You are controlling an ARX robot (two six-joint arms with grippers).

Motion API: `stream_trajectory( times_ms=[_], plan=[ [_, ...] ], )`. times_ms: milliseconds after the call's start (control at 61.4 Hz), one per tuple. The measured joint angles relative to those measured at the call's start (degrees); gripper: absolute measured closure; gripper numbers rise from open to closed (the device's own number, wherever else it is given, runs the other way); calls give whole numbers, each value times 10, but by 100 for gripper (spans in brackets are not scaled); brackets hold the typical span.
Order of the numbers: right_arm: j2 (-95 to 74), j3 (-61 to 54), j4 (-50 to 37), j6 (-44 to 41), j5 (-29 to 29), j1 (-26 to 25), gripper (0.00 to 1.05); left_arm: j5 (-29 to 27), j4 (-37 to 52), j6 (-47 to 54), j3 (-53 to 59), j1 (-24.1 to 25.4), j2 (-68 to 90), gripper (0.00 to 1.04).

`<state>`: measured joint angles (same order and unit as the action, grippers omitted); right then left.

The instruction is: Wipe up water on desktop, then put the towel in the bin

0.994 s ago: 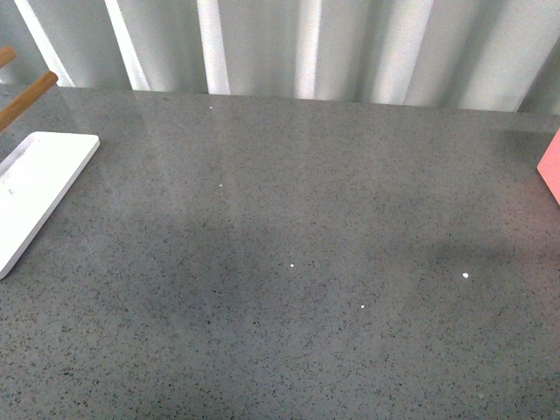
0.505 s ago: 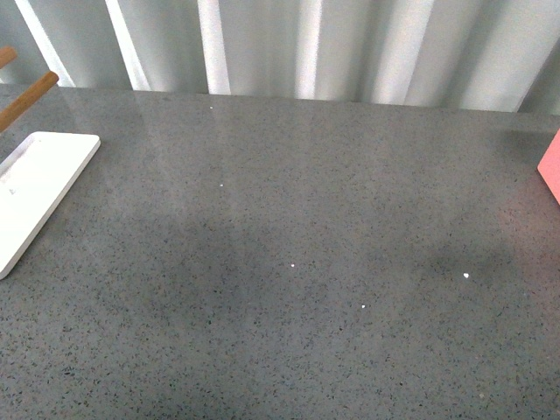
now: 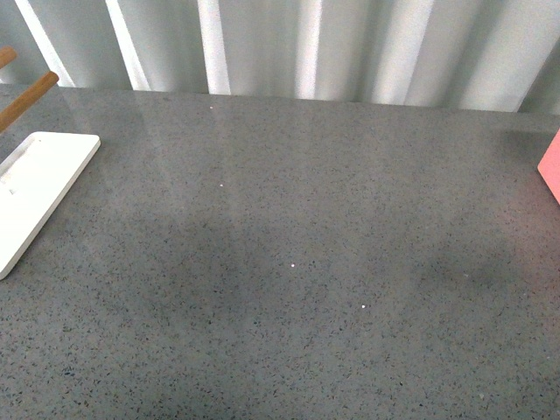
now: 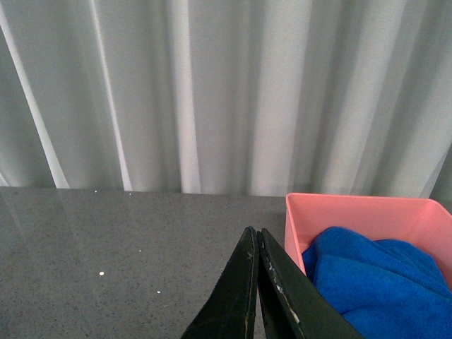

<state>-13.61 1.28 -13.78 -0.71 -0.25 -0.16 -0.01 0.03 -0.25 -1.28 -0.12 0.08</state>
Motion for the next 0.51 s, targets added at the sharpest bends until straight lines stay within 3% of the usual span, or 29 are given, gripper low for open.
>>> stream_trajectory(
  times_ms=[244, 342, 505],
  plan=[
    [37, 0, 36, 1, 0, 0, 102, 0, 0, 0, 0, 0, 0, 7],
    [116, 0, 133, 1, 0, 0, 102, 0, 0, 0, 0, 0, 0, 7],
    [134, 0, 137, 1, 1, 0, 102, 0, 0, 0, 0, 0, 0, 7]
  ],
)
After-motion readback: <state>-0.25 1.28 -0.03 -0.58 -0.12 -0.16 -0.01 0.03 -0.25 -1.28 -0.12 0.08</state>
